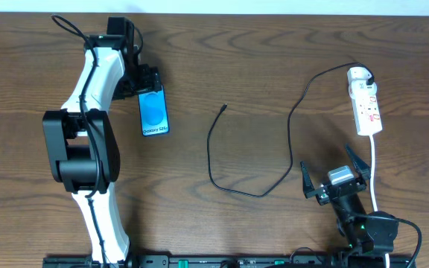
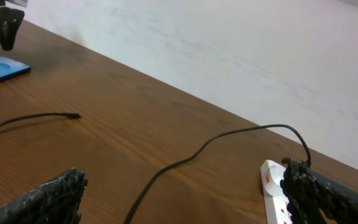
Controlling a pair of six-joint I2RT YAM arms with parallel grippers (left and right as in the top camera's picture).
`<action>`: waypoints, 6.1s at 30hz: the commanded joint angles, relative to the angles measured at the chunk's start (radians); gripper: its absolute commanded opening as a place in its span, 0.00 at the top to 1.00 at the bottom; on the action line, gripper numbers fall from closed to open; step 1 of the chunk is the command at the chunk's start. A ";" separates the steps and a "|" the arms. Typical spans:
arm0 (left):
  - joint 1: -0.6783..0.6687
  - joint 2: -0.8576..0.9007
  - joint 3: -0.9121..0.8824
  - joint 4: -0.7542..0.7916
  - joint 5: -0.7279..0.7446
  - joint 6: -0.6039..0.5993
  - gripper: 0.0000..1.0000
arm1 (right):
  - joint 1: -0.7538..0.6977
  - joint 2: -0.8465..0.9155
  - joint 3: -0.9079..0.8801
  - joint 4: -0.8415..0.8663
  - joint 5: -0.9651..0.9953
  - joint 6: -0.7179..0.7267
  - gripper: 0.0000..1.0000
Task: Plug charger to phone and switch on socket
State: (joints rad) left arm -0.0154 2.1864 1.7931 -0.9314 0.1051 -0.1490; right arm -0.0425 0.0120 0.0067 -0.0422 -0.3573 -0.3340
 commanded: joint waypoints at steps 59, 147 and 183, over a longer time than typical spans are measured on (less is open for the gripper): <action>-0.120 0.080 -0.138 0.054 -0.087 -0.145 0.14 | 0.008 -0.006 -0.001 -0.006 0.011 -0.011 0.01; -0.120 -0.133 -0.097 -0.037 0.835 -0.647 0.32 | 0.008 -0.006 -0.001 -0.006 0.011 -0.011 0.01; -0.119 -0.133 -0.097 -0.036 1.210 -0.908 0.36 | 0.008 -0.006 -0.001 -0.006 0.011 -0.011 0.01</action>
State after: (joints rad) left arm -0.1329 2.0872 1.6928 -0.9642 1.2232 -1.0256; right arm -0.0425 0.0120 0.0067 -0.0422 -0.3573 -0.3340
